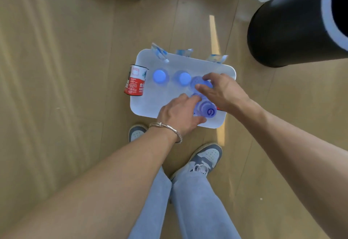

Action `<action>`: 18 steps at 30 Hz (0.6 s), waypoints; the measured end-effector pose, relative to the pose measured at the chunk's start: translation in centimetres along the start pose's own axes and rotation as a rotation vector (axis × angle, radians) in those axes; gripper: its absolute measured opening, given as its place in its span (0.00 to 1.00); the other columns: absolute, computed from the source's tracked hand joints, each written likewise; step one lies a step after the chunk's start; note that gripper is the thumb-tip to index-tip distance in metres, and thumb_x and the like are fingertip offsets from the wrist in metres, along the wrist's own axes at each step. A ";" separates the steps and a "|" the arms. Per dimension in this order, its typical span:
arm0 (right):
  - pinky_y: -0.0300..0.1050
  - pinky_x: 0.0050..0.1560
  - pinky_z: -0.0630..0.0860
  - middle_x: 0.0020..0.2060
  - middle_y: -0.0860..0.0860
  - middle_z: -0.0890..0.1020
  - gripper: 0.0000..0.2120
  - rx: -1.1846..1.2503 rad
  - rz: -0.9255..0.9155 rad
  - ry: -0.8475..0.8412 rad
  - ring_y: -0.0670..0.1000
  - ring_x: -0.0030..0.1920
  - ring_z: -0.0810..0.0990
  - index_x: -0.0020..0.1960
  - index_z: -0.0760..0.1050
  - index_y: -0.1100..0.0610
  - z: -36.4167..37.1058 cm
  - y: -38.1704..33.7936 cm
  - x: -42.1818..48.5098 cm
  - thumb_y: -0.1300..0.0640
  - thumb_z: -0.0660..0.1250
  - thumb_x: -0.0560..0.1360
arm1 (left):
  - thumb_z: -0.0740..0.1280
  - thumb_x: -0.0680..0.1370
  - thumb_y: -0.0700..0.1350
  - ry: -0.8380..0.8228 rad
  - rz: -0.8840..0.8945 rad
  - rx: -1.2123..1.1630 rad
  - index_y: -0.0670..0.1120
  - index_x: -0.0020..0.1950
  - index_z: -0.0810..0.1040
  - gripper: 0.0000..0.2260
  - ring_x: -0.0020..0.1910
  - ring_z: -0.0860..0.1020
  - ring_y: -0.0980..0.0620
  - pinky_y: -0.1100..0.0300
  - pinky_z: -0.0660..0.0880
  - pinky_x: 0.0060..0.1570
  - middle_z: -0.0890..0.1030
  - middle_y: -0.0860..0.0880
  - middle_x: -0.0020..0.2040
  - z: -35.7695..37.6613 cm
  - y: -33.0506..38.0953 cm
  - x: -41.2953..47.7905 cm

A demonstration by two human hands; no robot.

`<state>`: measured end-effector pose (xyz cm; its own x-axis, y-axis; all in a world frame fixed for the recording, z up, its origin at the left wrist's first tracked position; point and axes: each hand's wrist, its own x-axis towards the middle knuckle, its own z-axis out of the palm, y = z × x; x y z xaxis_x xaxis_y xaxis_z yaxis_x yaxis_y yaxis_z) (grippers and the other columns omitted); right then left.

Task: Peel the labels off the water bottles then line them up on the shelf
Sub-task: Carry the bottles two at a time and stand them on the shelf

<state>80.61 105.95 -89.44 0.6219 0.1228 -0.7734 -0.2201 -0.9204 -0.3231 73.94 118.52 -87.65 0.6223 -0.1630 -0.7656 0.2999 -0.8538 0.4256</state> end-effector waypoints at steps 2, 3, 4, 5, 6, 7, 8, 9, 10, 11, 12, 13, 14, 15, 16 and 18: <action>0.42 0.47 0.65 0.61 0.57 0.74 0.22 -0.008 0.005 -0.006 0.55 0.52 0.74 0.67 0.72 0.53 0.4 -0.2 1.1 0.43 0.65 0.76 | 0.68 0.75 0.57 0.022 0.014 -0.005 0.53 0.65 0.71 0.21 0.60 0.74 0.45 0.56 0.67 0.47 0.74 0.47 0.58 0.4 0.4 1.2; 0.41 0.46 0.65 0.60 0.56 0.74 0.21 -0.006 0.007 0.010 0.55 0.52 0.75 0.64 0.74 0.53 0.6 -0.2 1.6 0.44 0.66 0.75 | 0.67 0.74 0.58 0.021 0.020 0.008 0.53 0.64 0.72 0.21 0.60 0.74 0.45 0.57 0.66 0.46 0.74 0.47 0.58 0.6 0.7 1.6; 0.41 0.45 0.65 0.58 0.56 0.75 0.20 -0.001 0.011 0.026 0.54 0.49 0.74 0.61 0.75 0.53 0.8 -0.2 2.0 0.45 0.68 0.74 | 0.67 0.74 0.59 0.010 0.024 0.023 0.53 0.65 0.72 0.21 0.60 0.74 0.45 0.57 0.66 0.47 0.75 0.47 0.59 0.9 0.9 2.1; 0.41 0.43 0.64 0.56 0.56 0.75 0.18 0.001 0.014 0.035 0.53 0.46 0.74 0.59 0.75 0.54 1.0 -0.2 2.4 0.46 0.70 0.73 | 0.66 0.75 0.59 -0.007 0.024 0.031 0.53 0.65 0.72 0.21 0.61 0.74 0.45 0.57 0.67 0.48 0.75 0.47 0.60 1.1 1.1 2.5; 0.42 0.42 0.64 0.54 0.56 0.75 0.17 -0.001 0.013 0.035 0.53 0.44 0.73 0.58 0.75 0.54 1.1 -0.2 2.6 0.48 0.70 0.72 | 0.66 0.75 0.60 -0.027 0.018 0.025 0.53 0.64 0.73 0.21 0.60 0.75 0.45 0.57 0.67 0.48 0.76 0.47 0.61 1.5 1.3 2.8; 0.42 0.41 0.65 0.52 0.55 0.73 0.15 -0.011 0.009 0.028 0.54 0.43 0.73 0.57 0.75 0.55 1.2 -0.2 2.7 0.51 0.70 0.72 | 0.65 0.75 0.60 -0.045 0.006 0.014 0.52 0.64 0.73 0.20 0.60 0.75 0.44 0.57 0.67 0.47 0.77 0.46 0.61 1.7 1.5 2.9; 0.43 0.41 0.65 0.51 0.55 0.71 0.14 -0.021 0.003 0.023 0.55 0.42 0.73 0.57 0.75 0.55 1.2 -0.2 2.7 0.52 0.69 0.73 | 0.64 0.76 0.60 -0.058 -0.008 0.004 0.51 0.63 0.74 0.20 0.59 0.76 0.43 0.57 0.68 0.47 0.78 0.46 0.60 1.8 1.6 2.9; 0.43 0.41 0.66 0.50 0.54 0.69 0.14 -0.030 0.000 0.024 0.56 0.42 0.73 0.57 0.75 0.56 1.2 -0.3 2.6 0.53 0.69 0.73 | 0.64 0.76 0.60 -0.068 -0.012 0.006 0.51 0.63 0.74 0.20 0.59 0.76 0.43 0.56 0.68 0.47 0.78 0.45 0.60 1.9 1.8 2.8; 0.43 0.40 0.67 0.50 0.53 0.68 0.13 -0.034 0.003 0.025 0.56 0.41 0.73 0.57 0.75 0.56 1.1 -0.2 2.4 0.54 0.68 0.74 | 0.63 0.77 0.59 -0.077 -0.005 0.022 0.51 0.63 0.74 0.18 0.58 0.76 0.42 0.56 0.69 0.48 0.79 0.44 0.59 1.8 2.0 2.6; 0.43 0.40 0.67 0.50 0.53 0.67 0.13 -0.033 0.010 0.024 0.56 0.41 0.73 0.57 0.75 0.56 0.9 -0.2 2.2 0.54 0.68 0.74 | 0.63 0.78 0.57 -0.081 0.005 0.043 0.51 0.62 0.74 0.17 0.57 0.77 0.42 0.56 0.70 0.48 0.79 0.44 0.58 1.8 2.3 2.4; 0.43 0.40 0.67 0.50 0.53 0.67 0.12 -0.027 0.017 0.019 0.56 0.41 0.73 0.57 0.75 0.56 0.8 -0.2 2.1 0.54 0.67 0.74 | 0.62 0.78 0.56 -0.077 0.011 0.059 0.51 0.62 0.75 0.15 0.56 0.77 0.42 0.56 0.70 0.47 0.79 0.44 0.57 1.6 2.5 2.2; 0.43 0.40 0.67 0.50 0.53 0.67 0.12 -0.021 0.024 0.012 0.56 0.42 0.73 0.57 0.75 0.56 0.6 -0.3 2.0 0.54 0.67 0.75 | 0.62 0.78 0.54 -0.068 0.009 0.062 0.51 0.61 0.75 0.14 0.55 0.77 0.41 0.57 0.69 0.46 0.80 0.43 0.56 1.5 2.6 2.1; 0.43 0.41 0.67 0.50 0.53 0.67 0.12 -0.015 0.028 0.005 0.56 0.42 0.73 0.58 0.75 0.56 0.5 -0.3 2.1 0.54 0.67 0.75 | 0.62 0.78 0.52 -0.059 0.001 0.059 0.51 0.60 0.75 0.13 0.54 0.78 0.41 0.57 0.68 0.45 0.80 0.43 0.55 1.4 2.7 2.1; 0.44 0.41 0.68 0.50 0.53 0.67 0.13 -0.012 0.029 0.001 0.56 0.43 0.73 0.58 0.75 0.55 0.5 -0.3 2.1 0.54 0.67 0.75 | 0.62 0.77 0.52 -0.050 -0.008 0.063 0.50 0.59 0.75 0.12 0.53 0.78 0.41 0.58 0.67 0.44 0.80 0.43 0.54 1.4 2.8 2.2; 0.44 0.42 0.69 0.50 0.53 0.67 0.12 -0.003 0.030 0.001 0.56 0.43 0.74 0.58 0.75 0.55 0.5 -0.2 2.2 0.54 0.67 0.75 | 0.62 0.77 0.52 -0.043 -0.011 0.081 0.50 0.58 0.75 0.12 0.53 0.78 0.41 0.58 0.66 0.44 0.80 0.43 0.53 1.5 2.9 2.3; 0.44 0.42 0.69 0.50 0.53 0.67 0.11 0.042 0.032 0.014 0.57 0.44 0.74 0.56 0.76 0.54 0.8 0.1 2.1 0.54 0.67 0.75 | 0.64 0.76 0.55 -0.040 0.013 0.149 0.50 0.58 0.75 0.14 0.54 0.78 0.43 0.58 0.65 0.44 0.80 0.45 0.54 1.9 3.0 2.4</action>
<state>81.33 106.46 -91.54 0.6245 0.0880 -0.7760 -0.2711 -0.9074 -0.3211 75.00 114.63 -89.11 0.5956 -0.1913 -0.7802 0.1793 -0.9151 0.3613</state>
